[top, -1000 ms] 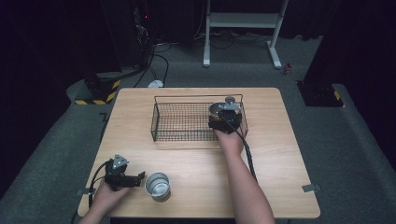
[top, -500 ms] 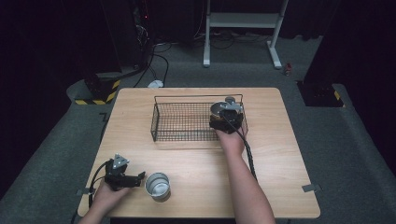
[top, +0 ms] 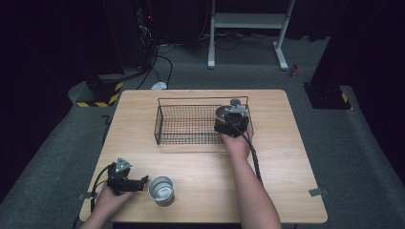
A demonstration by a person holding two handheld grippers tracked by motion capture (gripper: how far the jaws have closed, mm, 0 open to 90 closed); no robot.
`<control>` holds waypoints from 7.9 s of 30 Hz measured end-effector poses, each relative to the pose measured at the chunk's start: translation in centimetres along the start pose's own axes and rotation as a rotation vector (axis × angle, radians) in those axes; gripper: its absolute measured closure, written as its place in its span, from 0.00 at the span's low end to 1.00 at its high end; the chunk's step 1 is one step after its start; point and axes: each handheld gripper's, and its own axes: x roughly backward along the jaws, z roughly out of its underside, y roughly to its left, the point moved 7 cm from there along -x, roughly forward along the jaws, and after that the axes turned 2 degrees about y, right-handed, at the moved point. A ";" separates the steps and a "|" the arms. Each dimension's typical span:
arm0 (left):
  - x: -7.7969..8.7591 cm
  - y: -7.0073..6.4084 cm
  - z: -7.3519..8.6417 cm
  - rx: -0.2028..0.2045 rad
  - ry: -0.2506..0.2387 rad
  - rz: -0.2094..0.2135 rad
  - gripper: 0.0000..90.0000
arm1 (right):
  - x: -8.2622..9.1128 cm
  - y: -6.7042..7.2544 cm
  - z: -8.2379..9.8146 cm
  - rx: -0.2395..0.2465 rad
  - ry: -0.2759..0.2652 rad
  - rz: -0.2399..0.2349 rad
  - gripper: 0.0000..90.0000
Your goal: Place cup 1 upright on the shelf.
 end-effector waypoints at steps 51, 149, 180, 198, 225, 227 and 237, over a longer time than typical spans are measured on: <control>0.0 0.0 0.0 -0.001 0.000 0.001 0.00 | 1.6 -0.1 0.3 -0.007 -0.003 -0.023 0.11; 1.3 0.7 0.1 0.007 -0.004 0.033 0.01 | 10.9 -1.5 16.4 0.006 0.165 -0.035 0.15; 6.8 -2.5 -3.2 -0.007 -0.261 0.179 0.01 | 10.9 -1.2 16.4 0.017 0.168 -0.054 0.15; 8.1 -7.4 -3.8 -0.072 -0.313 0.316 0.01 | 10.9 -1.2 16.4 0.016 0.168 -0.052 0.15; 6.2 -11.5 -2.5 -0.182 -0.252 0.362 0.00 | 10.9 -1.2 16.4 0.021 0.168 -0.055 0.15; 5.9 -11.4 -2.1 -0.189 -0.244 0.352 0.00 | 10.9 -1.2 16.4 0.020 0.168 -0.054 0.15; 5.5 -11.6 -1.6 -0.197 -0.219 0.368 0.01 | 10.9 -1.2 16.4 0.023 0.167 -0.055 0.15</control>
